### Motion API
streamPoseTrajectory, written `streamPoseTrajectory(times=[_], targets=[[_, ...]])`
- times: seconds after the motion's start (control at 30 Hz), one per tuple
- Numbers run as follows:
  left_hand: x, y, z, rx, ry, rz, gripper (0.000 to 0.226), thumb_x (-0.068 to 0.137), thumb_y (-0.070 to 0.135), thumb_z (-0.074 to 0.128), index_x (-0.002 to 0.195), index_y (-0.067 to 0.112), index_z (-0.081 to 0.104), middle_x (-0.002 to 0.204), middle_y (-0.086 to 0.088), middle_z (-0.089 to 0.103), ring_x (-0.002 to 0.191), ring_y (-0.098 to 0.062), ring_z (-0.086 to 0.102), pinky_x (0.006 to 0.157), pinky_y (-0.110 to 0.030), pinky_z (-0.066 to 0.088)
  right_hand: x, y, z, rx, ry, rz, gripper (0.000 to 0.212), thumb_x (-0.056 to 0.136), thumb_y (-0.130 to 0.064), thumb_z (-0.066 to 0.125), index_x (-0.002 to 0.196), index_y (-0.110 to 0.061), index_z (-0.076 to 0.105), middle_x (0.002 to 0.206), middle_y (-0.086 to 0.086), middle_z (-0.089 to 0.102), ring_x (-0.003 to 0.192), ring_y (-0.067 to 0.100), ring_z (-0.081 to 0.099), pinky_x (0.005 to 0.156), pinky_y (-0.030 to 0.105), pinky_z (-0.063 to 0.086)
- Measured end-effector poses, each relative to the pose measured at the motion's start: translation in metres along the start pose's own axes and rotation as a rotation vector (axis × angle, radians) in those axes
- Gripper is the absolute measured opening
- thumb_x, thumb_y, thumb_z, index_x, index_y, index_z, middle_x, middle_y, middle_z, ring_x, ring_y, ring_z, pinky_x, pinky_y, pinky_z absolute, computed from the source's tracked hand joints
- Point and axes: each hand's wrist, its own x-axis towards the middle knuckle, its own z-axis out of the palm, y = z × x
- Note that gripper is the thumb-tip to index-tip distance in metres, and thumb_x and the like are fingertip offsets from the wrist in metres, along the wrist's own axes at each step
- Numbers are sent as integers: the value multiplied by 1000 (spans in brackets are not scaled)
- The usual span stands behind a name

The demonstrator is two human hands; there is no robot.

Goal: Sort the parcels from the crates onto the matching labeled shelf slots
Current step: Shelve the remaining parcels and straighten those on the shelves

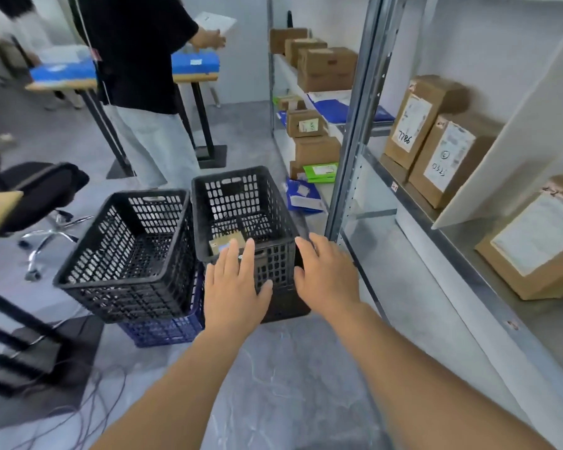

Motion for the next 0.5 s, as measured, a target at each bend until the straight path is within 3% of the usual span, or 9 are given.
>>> streamPoseTrajectory(times=[0.27,0.5], targets=[[69,-58,26,-44,-53,-187,74,94,42,48,152,17,10,158,-10,13,144,-26,17,115,-38,20,94,-12,54,48,-154,-80,52,94,-27,48,143,-16,36,145,8,38,128,28,41,100,39,36],[177,-112,69,-152,-145,-228,71,96,38,46,152,17,7,158,-6,13,144,-23,16,114,-36,23,201,-25,111,17,-252,-59,50,96,-29,45,143,-19,32,145,4,35,127,25,40,100,36,37]])
